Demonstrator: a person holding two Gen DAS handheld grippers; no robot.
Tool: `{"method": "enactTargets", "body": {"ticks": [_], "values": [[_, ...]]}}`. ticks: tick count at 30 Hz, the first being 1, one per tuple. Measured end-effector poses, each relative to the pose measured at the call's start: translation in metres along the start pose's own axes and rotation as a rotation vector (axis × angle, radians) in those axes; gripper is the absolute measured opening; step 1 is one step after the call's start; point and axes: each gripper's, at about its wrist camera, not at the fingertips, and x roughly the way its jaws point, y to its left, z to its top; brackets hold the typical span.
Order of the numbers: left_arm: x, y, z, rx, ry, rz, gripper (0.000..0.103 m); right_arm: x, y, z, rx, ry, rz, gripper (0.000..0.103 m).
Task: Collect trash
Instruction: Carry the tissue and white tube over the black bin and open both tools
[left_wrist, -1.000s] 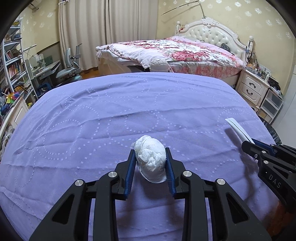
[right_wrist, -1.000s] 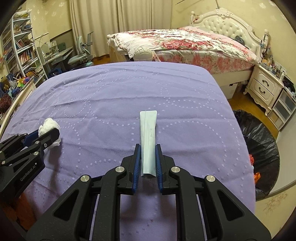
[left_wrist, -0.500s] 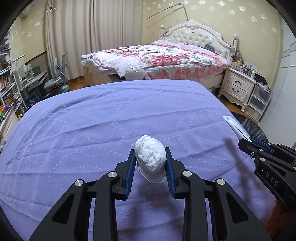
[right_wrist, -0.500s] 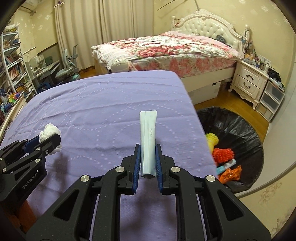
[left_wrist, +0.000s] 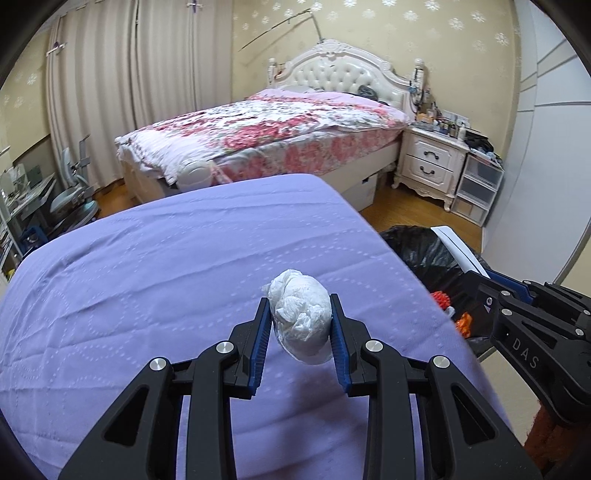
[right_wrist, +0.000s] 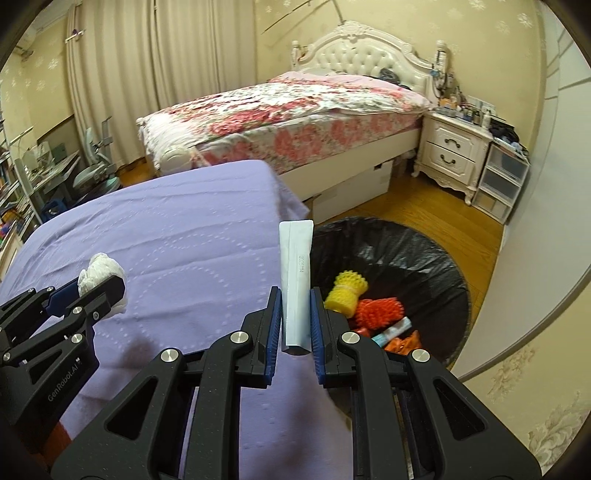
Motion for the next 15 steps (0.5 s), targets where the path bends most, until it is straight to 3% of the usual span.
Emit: {"method": "enactTargets", "body": {"ticks": [15], "values": [[0.046,-0.058,0.037,0.056,0.003,-0.061,0.032,0.020,-0.068,0.020,0.131,-0.019,-0.093,0.015]]}}
